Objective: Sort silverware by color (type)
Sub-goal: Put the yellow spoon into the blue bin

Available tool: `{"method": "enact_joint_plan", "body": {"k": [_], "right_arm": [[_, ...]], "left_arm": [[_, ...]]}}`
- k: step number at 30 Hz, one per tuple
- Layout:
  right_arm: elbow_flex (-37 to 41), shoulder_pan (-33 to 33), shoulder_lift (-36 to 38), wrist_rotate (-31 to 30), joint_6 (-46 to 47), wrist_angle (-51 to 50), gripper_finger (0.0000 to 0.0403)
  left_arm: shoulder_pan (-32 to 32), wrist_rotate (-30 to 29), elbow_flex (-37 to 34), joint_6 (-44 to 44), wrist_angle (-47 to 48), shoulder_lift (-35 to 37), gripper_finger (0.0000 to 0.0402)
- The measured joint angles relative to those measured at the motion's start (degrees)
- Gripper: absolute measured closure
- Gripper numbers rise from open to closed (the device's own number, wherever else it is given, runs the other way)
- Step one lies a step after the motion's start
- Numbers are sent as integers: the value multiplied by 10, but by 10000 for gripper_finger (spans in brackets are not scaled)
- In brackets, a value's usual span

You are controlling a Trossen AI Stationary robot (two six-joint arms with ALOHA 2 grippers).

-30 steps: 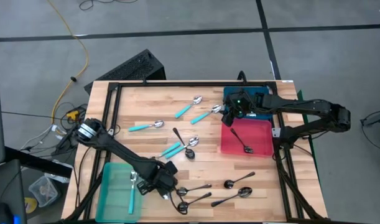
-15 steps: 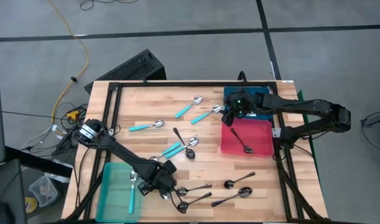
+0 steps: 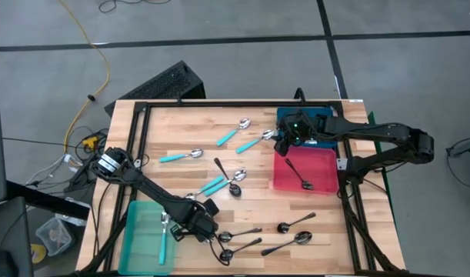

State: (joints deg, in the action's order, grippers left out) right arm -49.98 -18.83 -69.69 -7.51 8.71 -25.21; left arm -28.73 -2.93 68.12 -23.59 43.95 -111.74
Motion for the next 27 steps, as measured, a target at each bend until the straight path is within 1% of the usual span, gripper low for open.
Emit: {"method": "enact_joint_plan", "body": {"k": [3,7,12,16,20,22,24,27], "right_arm": [[0,0,0,0,0,4,180],[0,0,0,0,3,13,180],[0,0,0,0,5,15,180],[0,0,0,0,11,15,180],[0,1,0,0,15,15,180],[0,1,0,0,15,15,180],[0,1,0,1,15,18,180],[0,1,0,1,15,18,180]], "left_arm": [[0,-13,0,-3,0,3,383],[9,-19,-6,-5,-6,35,383],[31,-102,-6,0,-4,102,383],[52,-120,-6,3,-14,155,383],[78,-136,-5,18,-55,222,383],[88,-135,-12,25,-80,251,383],[99,-131,-37,30,-129,290,383],[113,-133,-100,25,-226,353,383]]}}
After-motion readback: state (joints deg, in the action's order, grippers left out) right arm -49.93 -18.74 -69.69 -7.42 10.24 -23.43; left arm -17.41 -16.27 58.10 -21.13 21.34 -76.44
